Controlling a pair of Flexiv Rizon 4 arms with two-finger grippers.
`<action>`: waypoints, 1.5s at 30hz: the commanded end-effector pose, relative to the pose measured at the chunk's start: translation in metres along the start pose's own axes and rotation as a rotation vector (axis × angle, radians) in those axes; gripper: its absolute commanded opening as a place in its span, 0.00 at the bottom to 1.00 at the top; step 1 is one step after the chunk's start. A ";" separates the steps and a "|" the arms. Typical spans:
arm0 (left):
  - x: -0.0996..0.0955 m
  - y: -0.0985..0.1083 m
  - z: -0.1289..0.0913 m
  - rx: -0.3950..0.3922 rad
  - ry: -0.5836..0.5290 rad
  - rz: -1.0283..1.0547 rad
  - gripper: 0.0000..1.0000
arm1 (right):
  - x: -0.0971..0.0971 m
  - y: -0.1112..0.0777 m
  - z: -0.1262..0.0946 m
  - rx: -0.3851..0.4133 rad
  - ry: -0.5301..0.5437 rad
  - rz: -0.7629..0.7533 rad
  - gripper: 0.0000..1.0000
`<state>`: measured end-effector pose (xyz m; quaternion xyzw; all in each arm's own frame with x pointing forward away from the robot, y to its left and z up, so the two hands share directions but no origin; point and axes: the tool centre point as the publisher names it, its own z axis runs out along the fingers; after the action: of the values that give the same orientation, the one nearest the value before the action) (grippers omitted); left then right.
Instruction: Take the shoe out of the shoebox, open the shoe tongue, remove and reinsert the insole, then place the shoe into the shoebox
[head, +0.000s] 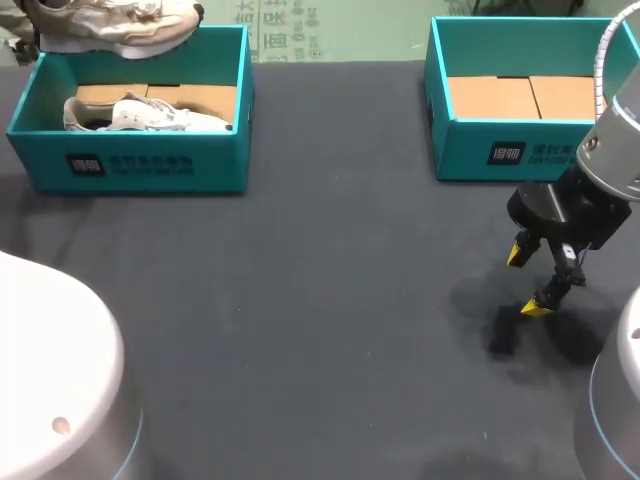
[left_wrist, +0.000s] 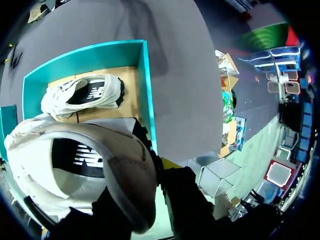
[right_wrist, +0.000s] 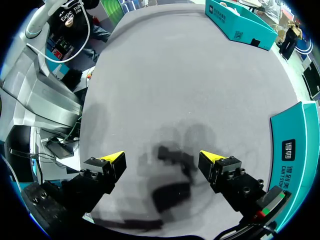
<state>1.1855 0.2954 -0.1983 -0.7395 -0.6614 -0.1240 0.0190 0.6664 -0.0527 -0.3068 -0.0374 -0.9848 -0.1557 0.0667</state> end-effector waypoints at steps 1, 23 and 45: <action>-0.005 0.013 0.012 0.018 0.009 0.005 0.00 | 0.001 0.000 0.000 0.001 -0.001 0.000 1.00; -0.025 0.002 0.073 0.068 0.069 -0.022 0.00 | 0.001 0.000 0.000 0.001 -0.001 0.000 1.00; -0.036 0.012 0.102 0.053 0.100 -0.057 0.00 | 0.001 0.000 0.000 0.001 -0.001 0.000 1.00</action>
<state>1.2019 0.2803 -0.2982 -0.7138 -0.6823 -0.1443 0.0641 0.6664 -0.0527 -0.3068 -0.0374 -0.9848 -0.1557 0.0667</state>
